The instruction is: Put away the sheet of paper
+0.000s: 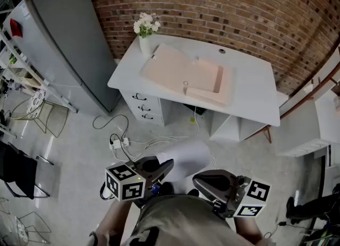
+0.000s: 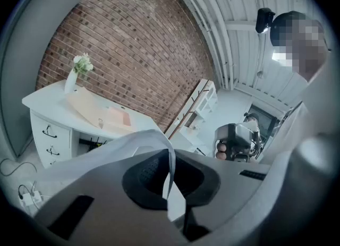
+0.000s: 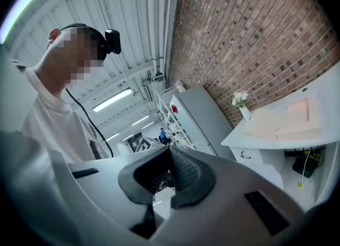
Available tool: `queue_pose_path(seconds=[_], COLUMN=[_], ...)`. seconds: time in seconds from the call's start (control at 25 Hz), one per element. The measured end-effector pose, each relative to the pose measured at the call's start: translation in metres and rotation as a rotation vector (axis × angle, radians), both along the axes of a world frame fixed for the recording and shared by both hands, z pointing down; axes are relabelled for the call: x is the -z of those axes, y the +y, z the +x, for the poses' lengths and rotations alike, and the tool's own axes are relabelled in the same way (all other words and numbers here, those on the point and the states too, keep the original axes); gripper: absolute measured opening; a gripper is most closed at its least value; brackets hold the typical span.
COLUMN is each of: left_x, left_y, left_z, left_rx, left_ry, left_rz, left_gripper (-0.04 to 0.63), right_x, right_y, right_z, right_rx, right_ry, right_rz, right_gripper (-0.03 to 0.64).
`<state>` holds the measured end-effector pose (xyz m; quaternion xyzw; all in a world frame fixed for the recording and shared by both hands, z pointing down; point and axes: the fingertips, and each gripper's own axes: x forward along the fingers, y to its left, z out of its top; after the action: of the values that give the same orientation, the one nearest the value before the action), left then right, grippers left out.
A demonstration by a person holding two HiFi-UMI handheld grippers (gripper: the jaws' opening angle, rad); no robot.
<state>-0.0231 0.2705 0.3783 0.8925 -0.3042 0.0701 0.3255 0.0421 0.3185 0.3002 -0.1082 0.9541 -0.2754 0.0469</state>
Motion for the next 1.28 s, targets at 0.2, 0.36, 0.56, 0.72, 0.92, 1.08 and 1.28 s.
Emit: queue_pose_path(seconds=[0.2, 0.36, 0.56, 0.72, 0.92, 1.08, 1.28], left_x=[0.004, 0.012, 0.027, 0.040, 0.028, 0.019, 0.023], left_y=[0.012, 0.026, 0.048, 0.075, 0.093, 0.101, 0.068], left_z=[0.030, 0.016, -0.016, -0.046, -0.067, -0.069, -0.109], left_rx=[0.016, 0.094, 0.264, 0.456, 0.566, 0.546, 0.477], left_ry=[-0.011, -0.055, -0.144, -0.179, -0.180, -0.143, -0.133], left_rz=[-0.014, 0.004, 0.055, 0.090, 0.058, 0.053, 0.077], left_gripper=[0.014, 0.014, 0.014, 0.014, 0.014, 0.014, 0.014], right_x=[0.007, 0.015, 0.029, 0.031, 0.022, 0.012, 0.012], right_y=[0.013, 0.020, 0.033, 0.046, 0.052, 0.057, 0.027], right_z=[0.028, 0.011, -0.030, -0.061, -0.081, -0.085, -0.112], right_rx=[0.020, 0.116, 0.329, 0.523, 0.609, 0.583, 0.486], right_ry=[0.008, 0.000, -0.033, -0.031, -0.037, 0.024, 0.053], right_rz=[-0.001, 0.028, 0.114, 0.201, 0.158, 0.123, 0.115], right_gripper=[0.023, 0.023, 0.022, 0.023, 0.023, 0.023, 0.023])
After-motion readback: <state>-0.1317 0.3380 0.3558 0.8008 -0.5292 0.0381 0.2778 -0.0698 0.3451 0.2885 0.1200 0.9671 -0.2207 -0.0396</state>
